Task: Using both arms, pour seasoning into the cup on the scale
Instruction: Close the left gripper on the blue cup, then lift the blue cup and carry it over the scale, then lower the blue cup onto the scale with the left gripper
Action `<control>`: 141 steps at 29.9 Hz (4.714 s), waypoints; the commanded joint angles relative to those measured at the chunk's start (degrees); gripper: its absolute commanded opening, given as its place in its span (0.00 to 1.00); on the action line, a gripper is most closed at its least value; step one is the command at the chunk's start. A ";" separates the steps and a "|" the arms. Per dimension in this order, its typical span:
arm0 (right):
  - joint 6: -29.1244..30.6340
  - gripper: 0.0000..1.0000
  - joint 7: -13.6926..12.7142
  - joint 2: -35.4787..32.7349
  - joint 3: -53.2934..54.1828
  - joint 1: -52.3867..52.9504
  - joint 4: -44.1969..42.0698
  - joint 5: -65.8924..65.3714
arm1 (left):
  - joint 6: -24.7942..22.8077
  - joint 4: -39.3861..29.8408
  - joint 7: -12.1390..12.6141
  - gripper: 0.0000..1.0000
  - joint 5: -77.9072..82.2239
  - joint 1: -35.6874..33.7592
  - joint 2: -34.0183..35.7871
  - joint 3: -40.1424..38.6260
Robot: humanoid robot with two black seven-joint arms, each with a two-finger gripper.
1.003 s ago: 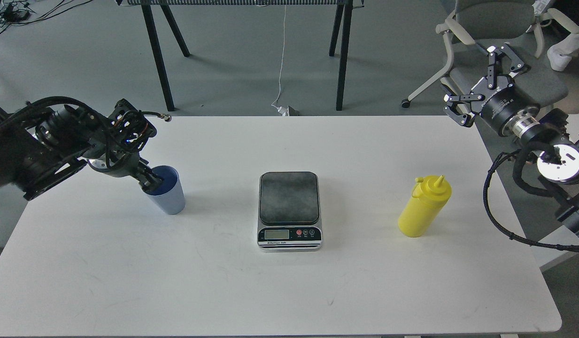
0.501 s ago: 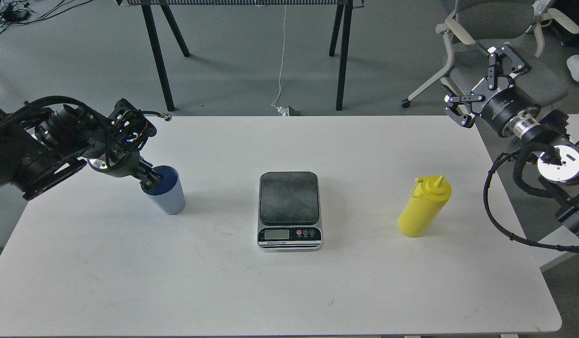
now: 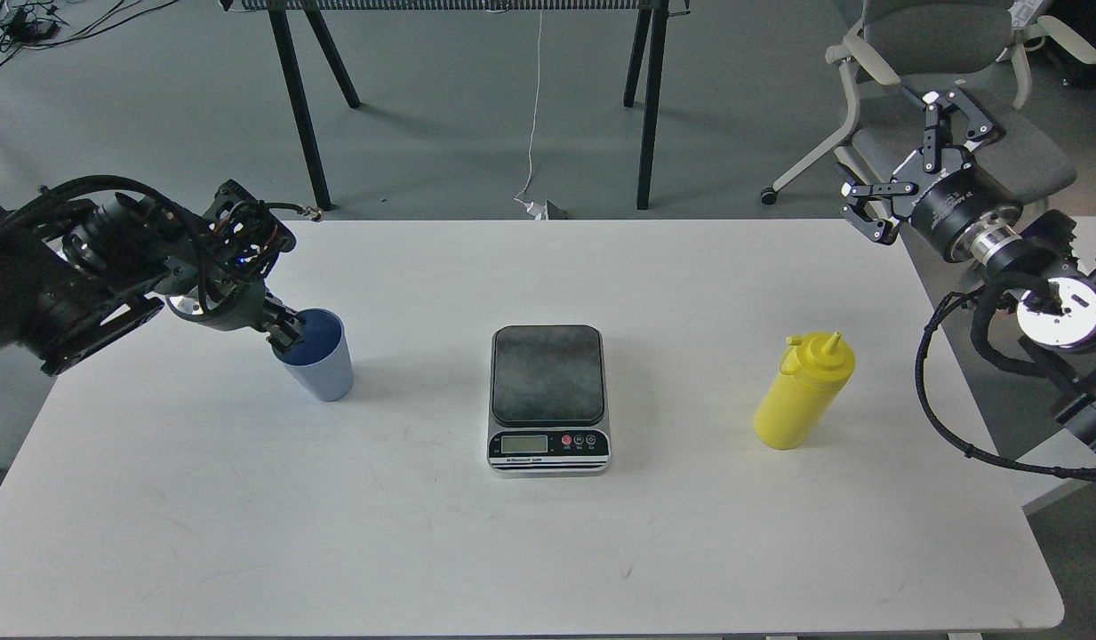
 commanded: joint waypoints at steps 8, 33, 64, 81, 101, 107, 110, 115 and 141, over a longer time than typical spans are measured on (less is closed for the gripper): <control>0.00 0.99 0.00 0.09 0.00 -0.12 0.00 0.00 | -0.19 0.03 -0.03 0.05 -1.07 -0.05 0.12 -0.06; 0.00 0.99 0.00 0.71 0.00 -0.30 -0.09 0.00 | -1.95 -1.73 -0.03 0.06 -2.04 -2.86 1.26 0.20; 0.00 0.99 -0.09 5.10 -1.06 2.08 -3.07 -0.35 | -2.00 -20.45 -0.03 0.06 -10.12 -19.91 1.88 -0.85; 0.00 0.99 -0.18 5.36 -1.06 2.25 -3.51 -0.44 | -2.00 -13.86 -0.03 0.07 -11.70 -17.72 -12.19 -0.77; 0.00 0.99 -0.18 4.92 -0.97 1.64 -3.51 -0.44 | -2.00 -9.99 -0.03 0.08 -11.62 -13.50 -17.29 -0.15; 0.00 0.99 -0.09 4.93 -0.88 1.55 -3.51 -0.44 | -2.00 -9.03 -0.03 0.08 -11.62 -12.97 -18.34 0.03; 0.00 0.99 -0.09 4.92 -0.88 1.46 -3.51 -0.44 | -2.00 -8.94 -0.03 0.08 -11.70 -12.80 -18.34 0.11; 0.00 0.99 -0.09 5.01 -0.88 1.37 -3.51 -0.44 | -2.00 -8.50 -0.03 0.09 -11.62 -12.44 -18.43 0.11; 0.00 0.99 -0.09 5.01 -0.79 0.85 -3.25 -0.44 | -2.00 -7.09 -0.03 0.32 -12.23 -11.74 -18.87 -0.68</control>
